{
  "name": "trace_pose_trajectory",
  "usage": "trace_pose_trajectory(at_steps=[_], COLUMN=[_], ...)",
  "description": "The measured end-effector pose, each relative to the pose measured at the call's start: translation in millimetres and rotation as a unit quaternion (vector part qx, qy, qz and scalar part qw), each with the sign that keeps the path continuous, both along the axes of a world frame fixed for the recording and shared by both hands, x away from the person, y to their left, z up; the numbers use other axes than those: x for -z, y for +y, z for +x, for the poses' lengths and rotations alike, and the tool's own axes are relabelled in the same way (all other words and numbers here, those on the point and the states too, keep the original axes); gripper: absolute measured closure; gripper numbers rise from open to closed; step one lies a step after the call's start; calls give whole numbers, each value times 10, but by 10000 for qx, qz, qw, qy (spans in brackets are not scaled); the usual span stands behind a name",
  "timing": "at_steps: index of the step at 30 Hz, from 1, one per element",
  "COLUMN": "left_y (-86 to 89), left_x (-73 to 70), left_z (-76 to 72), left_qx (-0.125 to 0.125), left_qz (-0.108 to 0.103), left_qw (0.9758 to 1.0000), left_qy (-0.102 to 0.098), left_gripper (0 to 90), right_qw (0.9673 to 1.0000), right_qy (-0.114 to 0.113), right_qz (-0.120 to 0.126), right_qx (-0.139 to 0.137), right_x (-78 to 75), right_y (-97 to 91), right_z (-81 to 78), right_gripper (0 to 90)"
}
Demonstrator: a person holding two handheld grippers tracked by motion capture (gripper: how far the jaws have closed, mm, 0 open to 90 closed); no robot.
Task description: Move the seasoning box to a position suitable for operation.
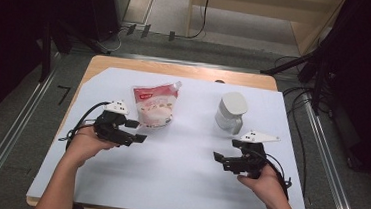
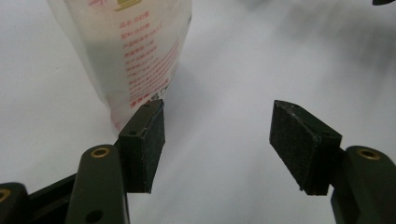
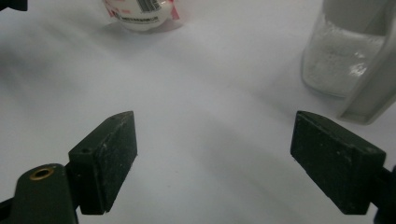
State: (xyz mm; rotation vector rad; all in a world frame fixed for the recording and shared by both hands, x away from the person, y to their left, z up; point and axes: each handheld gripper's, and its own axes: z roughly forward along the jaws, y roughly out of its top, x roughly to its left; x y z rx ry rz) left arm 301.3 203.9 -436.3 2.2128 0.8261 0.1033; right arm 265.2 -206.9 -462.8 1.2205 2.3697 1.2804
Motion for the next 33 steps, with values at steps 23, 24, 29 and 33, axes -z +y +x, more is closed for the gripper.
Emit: trace_pose_trajectory(at_steps=[23, 24, 29, 33], left_y=[-180, -178, -154, -170], left_x=[-37, -40, -80, -102], left_z=[37, 39, 51, 28], left_qx=[251, 233, 232, 312], left_qz=[59, 39, -89, -2], left_qw=[9996, 9997, 9996, 9995], left_qy=[76, 96, 110, 5], left_gripper=[242, 246, 338, 345], right_qw=[9995, 9995, 9995, 9997], right_qy=[13, 2, -166, -160], right_qz=[-88, -63, -38, 5], right_qx=[-314, -300, -252, -203], right_x=[-45, -52, -103, -98], right_y=[-131, -134, -159, -178], right_z=[52, 49, 28, 33], right_gripper=[367, 373, 413, 403])
